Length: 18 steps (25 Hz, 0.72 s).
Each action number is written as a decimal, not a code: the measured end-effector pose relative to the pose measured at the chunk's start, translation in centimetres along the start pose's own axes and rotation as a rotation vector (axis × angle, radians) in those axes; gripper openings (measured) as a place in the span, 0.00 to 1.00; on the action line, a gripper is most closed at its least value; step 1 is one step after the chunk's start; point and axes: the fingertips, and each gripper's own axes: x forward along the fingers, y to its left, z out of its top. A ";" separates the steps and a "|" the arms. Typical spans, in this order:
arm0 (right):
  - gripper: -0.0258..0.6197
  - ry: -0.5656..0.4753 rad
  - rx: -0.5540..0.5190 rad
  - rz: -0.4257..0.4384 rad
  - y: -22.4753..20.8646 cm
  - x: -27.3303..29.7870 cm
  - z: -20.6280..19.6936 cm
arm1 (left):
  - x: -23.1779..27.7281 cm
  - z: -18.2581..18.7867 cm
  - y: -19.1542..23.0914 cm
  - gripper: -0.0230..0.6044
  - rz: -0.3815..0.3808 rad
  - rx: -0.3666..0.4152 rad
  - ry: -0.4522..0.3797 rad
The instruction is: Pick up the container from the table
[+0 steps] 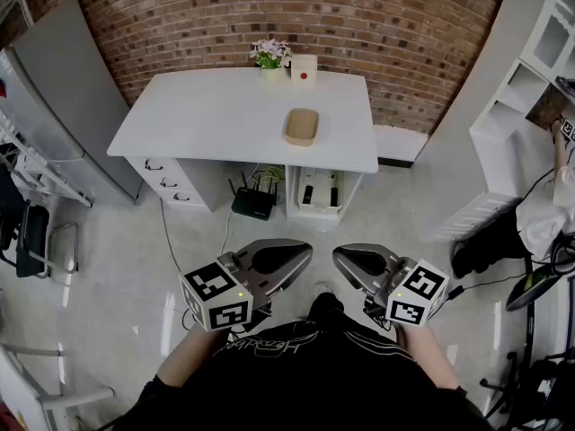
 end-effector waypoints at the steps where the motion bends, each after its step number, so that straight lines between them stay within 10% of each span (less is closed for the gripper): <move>1: 0.03 0.000 -0.002 -0.001 0.2 0.0 0.1 | -0.2 0.1 0.1 0.04 0.006 -0.001 0.001; 18: 0.03 -0.003 0.031 -0.003 -0.8 1.0 1.6 | -0.6 0.9 1.2 0.04 0.002 -0.023 -0.001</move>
